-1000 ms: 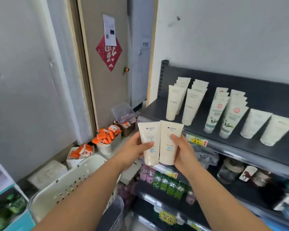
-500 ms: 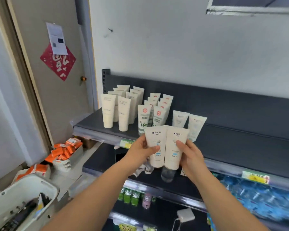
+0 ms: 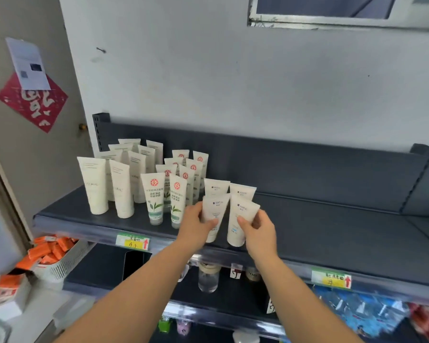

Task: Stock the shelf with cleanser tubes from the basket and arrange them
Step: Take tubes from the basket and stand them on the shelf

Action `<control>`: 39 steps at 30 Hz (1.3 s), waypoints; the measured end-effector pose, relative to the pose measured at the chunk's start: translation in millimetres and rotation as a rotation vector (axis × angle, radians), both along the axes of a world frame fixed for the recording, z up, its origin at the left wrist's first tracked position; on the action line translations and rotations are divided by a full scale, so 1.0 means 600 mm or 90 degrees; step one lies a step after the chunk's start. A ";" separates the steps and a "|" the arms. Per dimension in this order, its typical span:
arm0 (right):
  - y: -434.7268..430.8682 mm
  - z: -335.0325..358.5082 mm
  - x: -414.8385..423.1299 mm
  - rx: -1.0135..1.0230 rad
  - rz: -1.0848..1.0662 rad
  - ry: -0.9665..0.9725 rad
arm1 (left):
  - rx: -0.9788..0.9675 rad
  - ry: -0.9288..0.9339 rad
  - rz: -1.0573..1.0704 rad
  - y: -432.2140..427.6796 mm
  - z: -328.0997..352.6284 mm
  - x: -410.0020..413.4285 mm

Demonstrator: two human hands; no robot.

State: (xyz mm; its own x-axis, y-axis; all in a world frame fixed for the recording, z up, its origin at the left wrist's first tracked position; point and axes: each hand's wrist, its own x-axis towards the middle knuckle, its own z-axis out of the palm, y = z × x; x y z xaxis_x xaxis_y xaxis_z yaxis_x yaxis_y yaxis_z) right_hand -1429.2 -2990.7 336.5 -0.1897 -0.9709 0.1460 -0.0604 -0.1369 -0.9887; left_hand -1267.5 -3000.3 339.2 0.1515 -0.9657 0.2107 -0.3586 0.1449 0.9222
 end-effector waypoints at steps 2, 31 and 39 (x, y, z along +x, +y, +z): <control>-0.006 -0.011 -0.004 0.002 0.011 0.051 | 0.017 0.024 0.012 -0.007 -0.010 0.007; 0.070 -0.072 0.086 0.076 0.042 0.792 | 0.095 -0.392 -0.093 0.084 -0.061 0.160; 0.118 -0.059 0.323 0.024 0.245 0.879 | 0.171 -0.615 -0.076 0.176 -0.087 0.401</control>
State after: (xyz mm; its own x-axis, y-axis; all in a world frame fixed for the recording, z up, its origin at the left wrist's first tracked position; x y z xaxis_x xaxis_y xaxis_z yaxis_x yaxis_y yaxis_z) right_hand -1235.7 -2919.6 300.9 0.3507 -0.9359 -0.0335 -0.9241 -0.3401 -0.1741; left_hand -1026.8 -2894.4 287.2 -0.0703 -0.9969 -0.0351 -0.9659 0.0593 0.2521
